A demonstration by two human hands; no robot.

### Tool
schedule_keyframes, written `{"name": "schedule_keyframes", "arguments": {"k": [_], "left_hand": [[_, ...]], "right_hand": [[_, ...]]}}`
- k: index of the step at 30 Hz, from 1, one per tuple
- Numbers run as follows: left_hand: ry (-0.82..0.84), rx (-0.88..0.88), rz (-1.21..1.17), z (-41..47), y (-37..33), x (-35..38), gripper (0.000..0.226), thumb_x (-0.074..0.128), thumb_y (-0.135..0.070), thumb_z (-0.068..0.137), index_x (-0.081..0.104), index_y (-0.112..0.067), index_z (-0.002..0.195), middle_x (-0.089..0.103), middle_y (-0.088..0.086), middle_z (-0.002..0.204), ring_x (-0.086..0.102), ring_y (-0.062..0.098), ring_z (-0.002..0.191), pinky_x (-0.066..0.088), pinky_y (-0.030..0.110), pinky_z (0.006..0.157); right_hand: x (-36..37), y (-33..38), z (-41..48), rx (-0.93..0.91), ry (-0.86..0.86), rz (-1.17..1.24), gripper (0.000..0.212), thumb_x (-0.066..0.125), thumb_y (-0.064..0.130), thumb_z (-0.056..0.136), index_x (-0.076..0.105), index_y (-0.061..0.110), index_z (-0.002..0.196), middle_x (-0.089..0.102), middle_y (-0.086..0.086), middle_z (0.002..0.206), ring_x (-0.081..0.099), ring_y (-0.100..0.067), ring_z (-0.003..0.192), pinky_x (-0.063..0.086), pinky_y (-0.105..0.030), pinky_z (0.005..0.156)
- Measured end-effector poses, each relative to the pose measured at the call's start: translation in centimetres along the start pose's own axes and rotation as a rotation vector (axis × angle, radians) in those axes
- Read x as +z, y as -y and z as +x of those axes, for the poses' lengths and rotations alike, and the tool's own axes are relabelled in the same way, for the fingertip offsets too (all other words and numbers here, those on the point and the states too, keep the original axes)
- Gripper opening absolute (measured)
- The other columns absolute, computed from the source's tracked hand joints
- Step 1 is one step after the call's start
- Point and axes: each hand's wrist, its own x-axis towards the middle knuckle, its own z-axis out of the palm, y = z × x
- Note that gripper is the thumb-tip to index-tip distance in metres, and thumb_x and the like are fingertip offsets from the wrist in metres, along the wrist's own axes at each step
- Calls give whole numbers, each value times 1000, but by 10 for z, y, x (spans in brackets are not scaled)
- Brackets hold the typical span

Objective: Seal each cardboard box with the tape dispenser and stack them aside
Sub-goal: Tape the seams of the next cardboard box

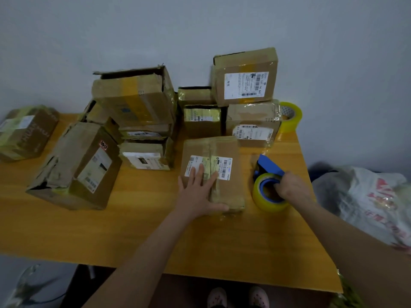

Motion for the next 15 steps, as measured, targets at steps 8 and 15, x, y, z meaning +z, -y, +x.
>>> {"name": "schedule_keyframes", "arguments": {"k": [8,15], "left_hand": [[19,14,3,15,7,-6,115,26,-96,49,-13,-47,146,-29,1,155,-26,26,142,-12,61,111],[-261,-102,-685,4,-23,-49,74,52,-61,85,41,-17,143,42,8,147,43,24,131,35,40,108]], "right_hand": [[-15,-8,8,25,57,224,31,74,22,83,47,6,85,50,-8,72,49,-18,58,36,-29,45],[-79,5,-20,-224,113,452,35,72,7,76,52,8,105,58,-7,84,54,-18,67,44,-28,52]]}}
